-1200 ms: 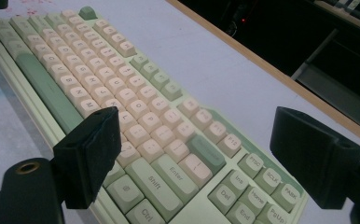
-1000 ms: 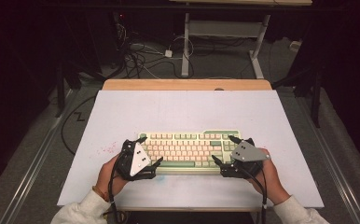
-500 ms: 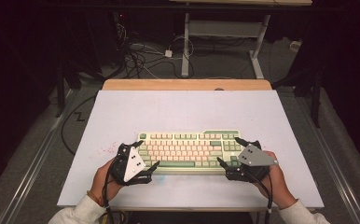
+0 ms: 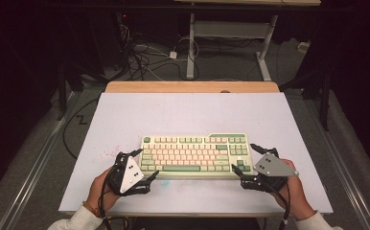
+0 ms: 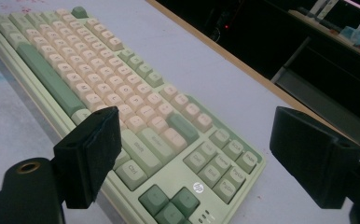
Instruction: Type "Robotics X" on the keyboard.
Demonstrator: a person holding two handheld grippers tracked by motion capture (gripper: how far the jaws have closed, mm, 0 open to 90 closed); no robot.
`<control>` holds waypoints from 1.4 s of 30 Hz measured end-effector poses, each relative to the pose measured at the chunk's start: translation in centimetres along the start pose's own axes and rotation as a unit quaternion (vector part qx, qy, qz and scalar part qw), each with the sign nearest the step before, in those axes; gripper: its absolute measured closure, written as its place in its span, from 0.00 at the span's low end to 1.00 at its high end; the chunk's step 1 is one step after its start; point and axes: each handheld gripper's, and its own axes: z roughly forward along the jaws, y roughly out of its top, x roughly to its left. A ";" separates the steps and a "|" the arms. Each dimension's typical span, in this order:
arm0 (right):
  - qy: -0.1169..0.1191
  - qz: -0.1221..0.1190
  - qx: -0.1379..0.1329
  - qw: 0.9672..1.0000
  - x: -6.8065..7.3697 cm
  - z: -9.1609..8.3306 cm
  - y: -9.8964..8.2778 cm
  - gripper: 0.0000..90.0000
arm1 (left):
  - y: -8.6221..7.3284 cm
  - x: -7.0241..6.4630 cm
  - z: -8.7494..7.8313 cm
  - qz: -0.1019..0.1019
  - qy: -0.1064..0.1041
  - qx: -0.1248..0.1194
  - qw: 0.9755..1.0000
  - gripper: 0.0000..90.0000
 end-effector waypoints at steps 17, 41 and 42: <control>-0.027 0.010 0.002 1.000 -1.1 -2.1 -2.3 0.19 | -2.1 0.6 -0.6 -0.007 0.007 0.010 1.000 0.19; -0.049 0.041 0.037 0.997 -2.7 -3.4 -7.3 0.19 | -6.6 1.4 -1.5 -0.039 -0.014 0.053 0.998 0.19; -0.047 0.041 0.037 0.997 -2.7 -3.3 -7.3 0.19 | -6.6 1.3 -1.6 -0.039 -0.014 0.051 0.998 0.19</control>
